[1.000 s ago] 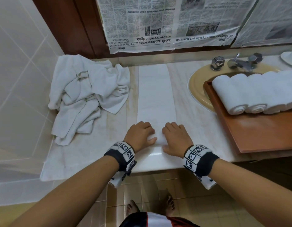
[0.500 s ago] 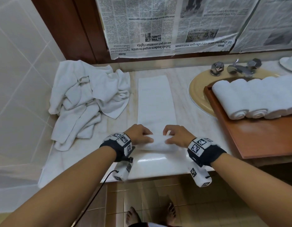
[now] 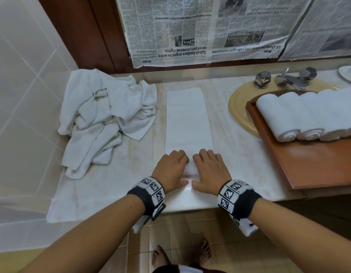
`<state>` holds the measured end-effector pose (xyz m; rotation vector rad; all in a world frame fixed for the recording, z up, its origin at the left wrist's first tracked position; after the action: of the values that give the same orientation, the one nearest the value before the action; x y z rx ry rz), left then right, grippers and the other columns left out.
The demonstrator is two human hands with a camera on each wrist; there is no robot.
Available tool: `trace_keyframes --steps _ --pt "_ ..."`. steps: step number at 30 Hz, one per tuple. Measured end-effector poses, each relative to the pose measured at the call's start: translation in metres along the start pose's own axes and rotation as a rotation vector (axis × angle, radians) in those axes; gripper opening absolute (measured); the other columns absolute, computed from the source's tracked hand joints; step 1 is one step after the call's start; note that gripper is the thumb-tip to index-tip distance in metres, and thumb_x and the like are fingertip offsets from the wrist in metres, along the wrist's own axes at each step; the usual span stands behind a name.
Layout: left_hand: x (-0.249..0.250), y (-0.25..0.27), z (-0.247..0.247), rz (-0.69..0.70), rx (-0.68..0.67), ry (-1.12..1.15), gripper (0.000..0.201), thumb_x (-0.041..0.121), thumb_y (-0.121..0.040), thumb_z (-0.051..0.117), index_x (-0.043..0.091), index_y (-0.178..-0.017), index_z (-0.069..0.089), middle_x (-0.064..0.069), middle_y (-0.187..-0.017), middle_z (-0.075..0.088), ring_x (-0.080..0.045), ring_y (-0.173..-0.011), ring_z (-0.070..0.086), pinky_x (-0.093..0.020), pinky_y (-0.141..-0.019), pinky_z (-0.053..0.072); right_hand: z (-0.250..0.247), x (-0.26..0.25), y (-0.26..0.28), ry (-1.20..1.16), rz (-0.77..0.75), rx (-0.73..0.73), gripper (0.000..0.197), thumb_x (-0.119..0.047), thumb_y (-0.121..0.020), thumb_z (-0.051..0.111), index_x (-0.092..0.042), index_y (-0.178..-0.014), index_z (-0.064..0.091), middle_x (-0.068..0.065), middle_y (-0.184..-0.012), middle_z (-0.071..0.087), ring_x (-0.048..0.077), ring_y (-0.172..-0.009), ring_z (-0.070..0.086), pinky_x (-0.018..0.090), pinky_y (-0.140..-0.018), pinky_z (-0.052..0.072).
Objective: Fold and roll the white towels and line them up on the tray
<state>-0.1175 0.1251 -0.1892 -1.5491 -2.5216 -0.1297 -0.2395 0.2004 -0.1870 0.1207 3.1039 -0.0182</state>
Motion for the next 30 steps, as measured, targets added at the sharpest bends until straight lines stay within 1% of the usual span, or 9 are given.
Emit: trace_keyframes --steps 4,8,10,15,17,20,23,27,30 --pt "-0.005 -0.009 -0.004 -0.027 0.004 -0.064 0.049 0.016 -0.046 0.083 0.006 -0.089 0.062 -0.007 -0.085 0.058 -0.027 -0.068 0.056 -0.03 -0.048 0.037 -0.003 0.007 -0.007 0.055 0.004 -0.013 0.048 -0.01 -0.049 0.073 -0.014 -0.094 0.054 0.005 -0.089 0.051 0.025 -0.076 0.049 0.034 -0.063 0.041" --pt "-0.015 -0.016 -0.014 -0.129 -0.093 0.061 0.047 0.028 -0.077 0.068 0.012 -0.12 0.057 -0.003 -0.111 0.057 -0.024 -0.1 0.055 -0.031 -0.073 0.042 -0.012 0.014 -0.013 -0.076 -0.039 -0.111 0.04 -0.011 -0.075 0.063 -0.011 -0.114 0.055 0.006 -0.107 0.053 0.028 -0.099 0.05 0.034 -0.077 0.04" --pt "-0.021 -0.014 -0.02 -0.172 -0.163 0.188 0.047 0.035 -0.08 0.067 0.021 -0.124 0.056 0.003 -0.115 0.06 -0.018 -0.104 0.056 -0.025 -0.081 0.04 -0.017 0.021 -0.013 -0.278 0.021 -0.227 0.039 -0.015 -0.083 0.061 -0.015 -0.121 0.053 0.002 -0.115 0.053 0.023 -0.107 0.049 0.031 -0.086 0.04" --pt "-0.037 0.002 -0.017 -0.217 -0.381 0.508 0.035 0.032 -0.085 0.069 0.027 -0.12 0.068 0.006 -0.112 0.069 -0.012 -0.102 0.061 -0.025 -0.089 0.046 -0.016 0.033 -0.009 -0.784 0.285 -0.424 0.026 -0.008 -0.074 0.074 -0.021 -0.092 0.06 0.001 -0.096 0.062 0.021 -0.088 0.058 0.026 -0.069 0.046" --pt "-0.039 0.0 -0.012 -0.242 -0.328 0.523 0.033 0.031 -0.088 0.068 0.022 -0.12 0.069 0.002 -0.116 0.067 -0.014 -0.108 0.059 -0.024 -0.091 0.042 -0.009 0.032 -0.016 -0.773 0.328 -0.402 0.02 -0.009 -0.076 0.072 -0.021 -0.088 0.061 0.003 -0.098 0.059 0.022 -0.095 0.055 0.028 -0.077 0.045" --pt "-0.039 -0.004 -0.011 -0.273 -0.044 0.396 0.025 0.025 -0.086 0.07 0.019 -0.111 0.073 0.001 -0.113 0.059 -0.016 -0.107 0.054 -0.029 -0.092 0.042 -0.009 0.025 -0.025 -0.415 0.339 -0.237 0.02 -0.017 -0.082 0.062 -0.021 -0.102 0.06 0.002 -0.11 0.049 0.022 -0.111 0.041 0.034 -0.091 0.039" --pt "-0.022 0.003 -0.013 -0.06 0.181 0.224 0.01 0.015 -0.081 0.067 0.016 -0.088 0.075 0.0 -0.09 0.064 -0.022 -0.081 0.062 -0.037 -0.064 0.055 -0.015 0.008 -0.02 -0.185 0.203 -0.083 0.022 -0.009 -0.081 0.054 -0.017 -0.101 0.055 0.002 -0.107 0.049 0.024 -0.105 0.044 0.033 -0.079 0.033" --pt "-0.012 0.016 -0.004 -0.026 0.182 0.147 0.041 0.052 -0.07 0.062 0.015 -0.087 0.07 0.004 -0.09 0.062 -0.017 -0.076 0.057 -0.026 -0.056 0.047 -0.006 -0.004 -0.001 -0.11 0.106 0.024 0.025 -0.025 -0.068 0.049 -0.014 -0.089 0.056 0.003 -0.088 0.053 0.026 -0.081 0.052 0.036 -0.067 0.037" --pt "-0.014 0.012 0.001 0.009 0.12 0.033 0.051 0.045 -0.056 0.079 0.012 -0.09 0.062 0.0 -0.091 0.058 -0.021 -0.074 0.054 -0.028 -0.056 0.039 0.004 -0.002 0.003 -0.061 0.042 -0.08 0.051 -0.043 -0.056 0.061 -0.016 -0.098 0.052 0.001 -0.096 0.048 0.024 -0.084 0.046 0.038 -0.074 0.038"
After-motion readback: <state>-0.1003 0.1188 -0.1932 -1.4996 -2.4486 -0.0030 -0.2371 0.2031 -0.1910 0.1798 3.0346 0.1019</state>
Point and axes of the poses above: each hand's wrist, its own y-axis away from the middle knuckle, its own z-axis out of the palm, x = y × z, the point moved 3 cm from there along -y, towards the middle knuckle
